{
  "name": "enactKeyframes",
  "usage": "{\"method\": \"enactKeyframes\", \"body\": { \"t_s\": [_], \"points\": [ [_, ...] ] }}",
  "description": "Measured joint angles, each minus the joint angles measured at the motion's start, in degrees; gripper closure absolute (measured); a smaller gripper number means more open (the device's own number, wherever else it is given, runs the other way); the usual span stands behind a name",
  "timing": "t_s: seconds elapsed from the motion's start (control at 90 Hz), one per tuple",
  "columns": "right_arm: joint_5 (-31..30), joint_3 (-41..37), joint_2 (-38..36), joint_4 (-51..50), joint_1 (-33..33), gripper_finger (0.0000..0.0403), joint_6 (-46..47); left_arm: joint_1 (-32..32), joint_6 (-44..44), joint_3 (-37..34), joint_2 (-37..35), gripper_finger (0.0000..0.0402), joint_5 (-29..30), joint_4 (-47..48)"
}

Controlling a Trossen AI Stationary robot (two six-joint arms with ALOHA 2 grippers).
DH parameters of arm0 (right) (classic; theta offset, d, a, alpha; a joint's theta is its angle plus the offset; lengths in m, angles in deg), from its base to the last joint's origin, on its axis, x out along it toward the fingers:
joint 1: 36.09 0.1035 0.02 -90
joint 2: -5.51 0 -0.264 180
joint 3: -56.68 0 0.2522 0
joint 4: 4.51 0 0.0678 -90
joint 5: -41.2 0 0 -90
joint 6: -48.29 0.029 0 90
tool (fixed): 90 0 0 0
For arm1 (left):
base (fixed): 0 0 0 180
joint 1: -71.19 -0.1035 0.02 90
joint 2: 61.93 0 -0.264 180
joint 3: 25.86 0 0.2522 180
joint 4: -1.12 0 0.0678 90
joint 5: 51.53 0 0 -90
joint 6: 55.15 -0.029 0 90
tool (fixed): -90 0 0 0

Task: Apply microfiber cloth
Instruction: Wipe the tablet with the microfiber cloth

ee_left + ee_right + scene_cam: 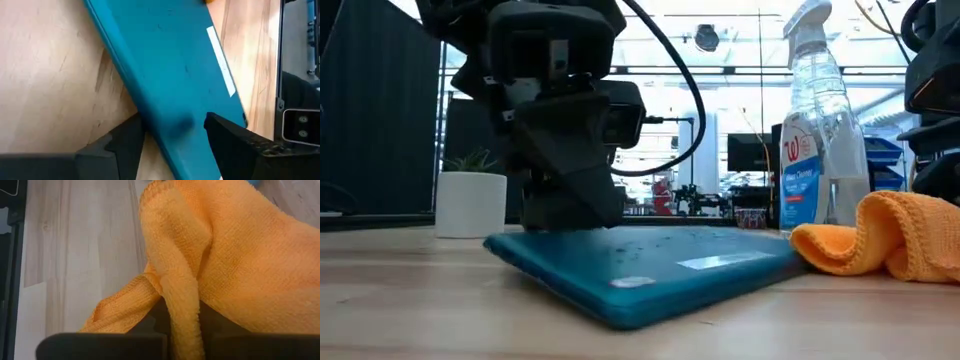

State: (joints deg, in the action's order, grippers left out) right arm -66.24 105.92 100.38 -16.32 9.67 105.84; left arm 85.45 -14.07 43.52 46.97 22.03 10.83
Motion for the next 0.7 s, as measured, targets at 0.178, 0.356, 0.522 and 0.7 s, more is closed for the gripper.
{"method": "enactKeyframes", "body": {
  "t_s": [0.178, 0.356, 0.522, 0.7],
  "points": [
    [0.0, -0.1, -1.8, -0.5, 0.0, 0.0387, -1.7, 0.7, 0.2, -0.2, -1.7, 0.0207, 1.2, 1.5],
    [-3.1, 2.0, -5.0, -0.3, 0.0, 0.0387, -7.3, 7.0, 0.3, -0.1, -5.9, 0.0225, 9.3, 1.7],
    [-5.8, 7.3, -3.7, -0.3, -2.0, 0.0387, -17.8, 14.8, 1.9, -0.2, -5.2, 0.0246, 20.1, 1.5],
    [-8.9, 12.6, 0.0, 2.0, -5.5, 0.0387, -27.7, 18.6, 3.5, -0.2, -3.0, 0.0291, 27.0, -2.4]
  ]
}}
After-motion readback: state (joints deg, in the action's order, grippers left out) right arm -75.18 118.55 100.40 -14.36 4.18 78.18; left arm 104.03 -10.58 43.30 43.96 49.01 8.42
